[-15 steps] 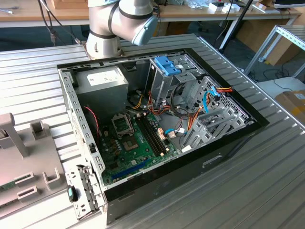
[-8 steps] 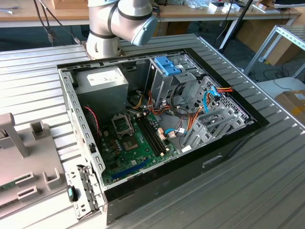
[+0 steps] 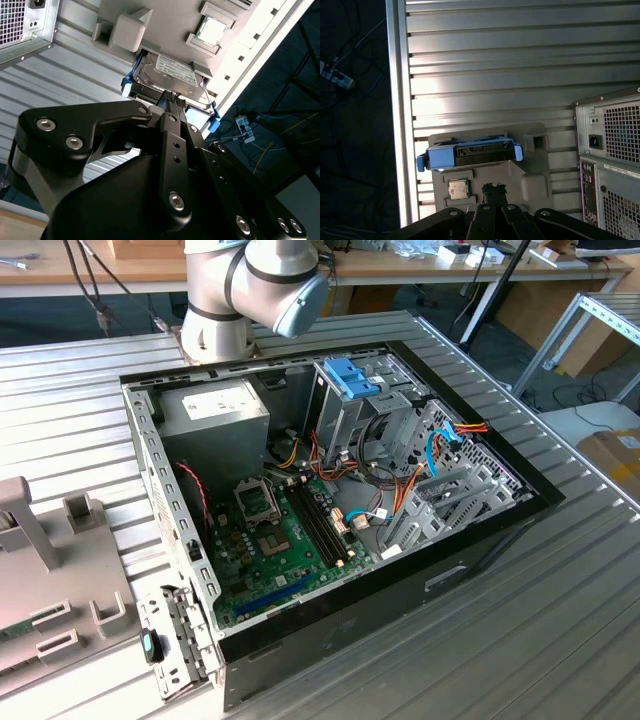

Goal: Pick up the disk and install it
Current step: 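Reach for the disk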

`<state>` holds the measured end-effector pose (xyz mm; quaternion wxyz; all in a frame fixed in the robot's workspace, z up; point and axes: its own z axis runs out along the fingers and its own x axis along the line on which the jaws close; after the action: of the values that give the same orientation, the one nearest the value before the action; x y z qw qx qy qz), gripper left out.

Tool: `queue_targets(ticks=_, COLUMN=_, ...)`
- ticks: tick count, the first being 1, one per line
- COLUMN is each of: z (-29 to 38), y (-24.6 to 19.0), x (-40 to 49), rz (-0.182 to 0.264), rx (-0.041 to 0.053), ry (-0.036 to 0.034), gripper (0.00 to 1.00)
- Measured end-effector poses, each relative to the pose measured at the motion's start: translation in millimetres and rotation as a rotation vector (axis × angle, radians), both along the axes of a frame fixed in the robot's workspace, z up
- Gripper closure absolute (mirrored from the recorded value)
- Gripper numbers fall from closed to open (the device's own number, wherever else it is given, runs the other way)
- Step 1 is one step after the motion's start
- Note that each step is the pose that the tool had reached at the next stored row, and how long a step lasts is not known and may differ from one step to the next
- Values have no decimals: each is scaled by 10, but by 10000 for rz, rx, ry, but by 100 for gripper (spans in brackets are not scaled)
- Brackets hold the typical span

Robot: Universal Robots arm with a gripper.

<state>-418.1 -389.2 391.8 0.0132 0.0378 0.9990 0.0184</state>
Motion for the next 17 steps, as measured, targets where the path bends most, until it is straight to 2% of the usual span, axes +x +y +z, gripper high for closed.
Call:
queue_targets(ticks=1, z=1, y=7, x=0, rz=-2, rx=0, ry=1, gripper=89)
queue_targets(ticks=3, z=0, y=62, x=0, rz=0, rx=0, ry=1, gripper=89)
queue_targets(ticks=9, z=-16, y=168, x=-14, rz=9, rx=2, ry=0, gripper=89)
queue_targets(ticks=11, z=-25, y=201, x=-58, rz=20, rx=2, ry=1, gripper=89)
queue_targets(ticks=12, z=-32, y=224, x=-116, rz=27, rx=0, ry=1, gripper=89)
queue_targets(ticks=15, z=-45, y=248, x=-253, rz=27, rx=-18, ry=0, gripper=89)
queue_targets(ticks=17, z=-51, y=251, x=-305, rz=27, rx=-44, ry=2, gripper=89)
